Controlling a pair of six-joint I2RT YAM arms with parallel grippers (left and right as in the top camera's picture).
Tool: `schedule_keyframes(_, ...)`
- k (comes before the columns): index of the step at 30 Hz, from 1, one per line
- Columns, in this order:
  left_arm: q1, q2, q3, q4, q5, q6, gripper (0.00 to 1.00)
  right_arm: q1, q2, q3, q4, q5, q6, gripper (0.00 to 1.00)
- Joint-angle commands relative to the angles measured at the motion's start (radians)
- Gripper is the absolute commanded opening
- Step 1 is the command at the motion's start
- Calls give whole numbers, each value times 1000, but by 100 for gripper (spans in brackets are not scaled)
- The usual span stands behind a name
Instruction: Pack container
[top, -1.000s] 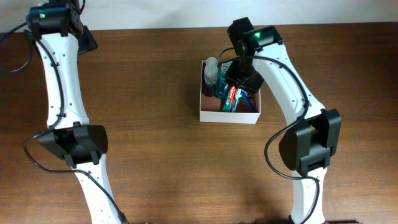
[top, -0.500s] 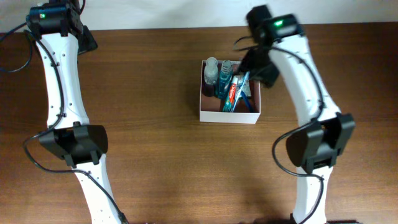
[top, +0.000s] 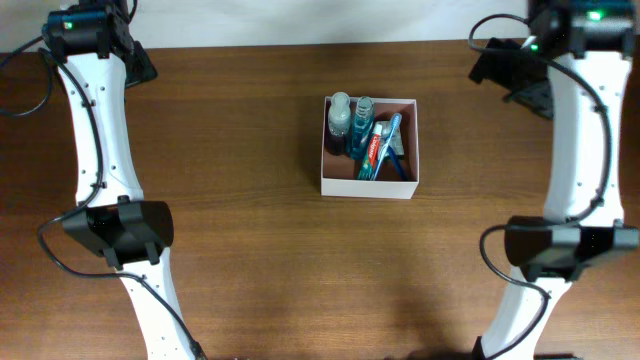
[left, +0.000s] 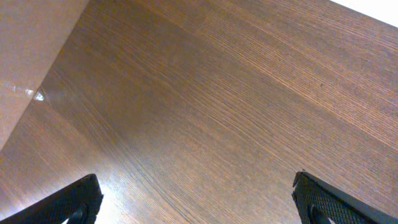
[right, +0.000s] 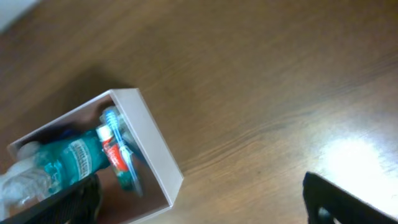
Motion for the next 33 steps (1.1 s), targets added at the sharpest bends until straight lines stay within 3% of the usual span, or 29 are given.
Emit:
schedule_keyframes(1,3,5,-7,2,3,-10,99,-20,-110,26,-6,-107,-179,99)
schedule_keyframes(7,3,5,-7,2,3,-10,99,-27,-279,5,-6,-92,-308,99)
schedule_keyframes(12,3,5,-7,2,3,-10,99,-27,-414,-28,-6,-92,-312,99)
schedule_keyframes(22,3,5,-7,2,3,-10,99,-26,-701,-354,-6,-92,-319,99)
schedule_keyframes(33,3,5,-7,2,3,-10,99,-26,-699,-488,-6,-93,-319,100)
